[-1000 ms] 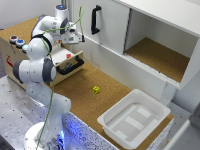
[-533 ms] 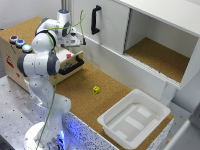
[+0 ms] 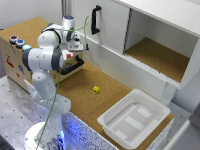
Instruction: Lift the pink block
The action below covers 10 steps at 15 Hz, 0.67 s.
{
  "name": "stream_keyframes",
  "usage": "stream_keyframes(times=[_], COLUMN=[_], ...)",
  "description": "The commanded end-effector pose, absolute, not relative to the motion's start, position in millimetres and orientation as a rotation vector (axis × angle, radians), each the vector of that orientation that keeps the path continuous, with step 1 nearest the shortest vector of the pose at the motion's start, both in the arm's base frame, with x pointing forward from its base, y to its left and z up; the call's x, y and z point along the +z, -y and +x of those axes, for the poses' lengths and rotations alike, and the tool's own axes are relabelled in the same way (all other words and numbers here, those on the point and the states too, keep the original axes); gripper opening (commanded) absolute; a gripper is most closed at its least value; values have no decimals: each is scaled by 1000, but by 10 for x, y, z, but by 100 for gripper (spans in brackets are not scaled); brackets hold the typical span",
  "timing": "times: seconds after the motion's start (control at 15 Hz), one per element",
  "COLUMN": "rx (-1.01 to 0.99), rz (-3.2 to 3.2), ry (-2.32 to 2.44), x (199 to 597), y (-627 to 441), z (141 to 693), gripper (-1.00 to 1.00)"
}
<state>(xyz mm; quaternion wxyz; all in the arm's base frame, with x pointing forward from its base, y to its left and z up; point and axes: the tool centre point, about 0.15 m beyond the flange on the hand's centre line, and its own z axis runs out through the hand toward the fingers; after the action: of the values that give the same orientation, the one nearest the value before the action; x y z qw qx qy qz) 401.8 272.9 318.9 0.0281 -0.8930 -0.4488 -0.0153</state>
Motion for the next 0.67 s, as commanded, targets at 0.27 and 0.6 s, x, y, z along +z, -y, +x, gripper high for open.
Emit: stream_keyframes(times=[0.27,0.6], rx=[-110,-114], rz=[-2805,-2813], ry=[1353,1372], x=[3065,3120], y=[-2824,-2859], z=[4260,4226], gripper=[-100,-100])
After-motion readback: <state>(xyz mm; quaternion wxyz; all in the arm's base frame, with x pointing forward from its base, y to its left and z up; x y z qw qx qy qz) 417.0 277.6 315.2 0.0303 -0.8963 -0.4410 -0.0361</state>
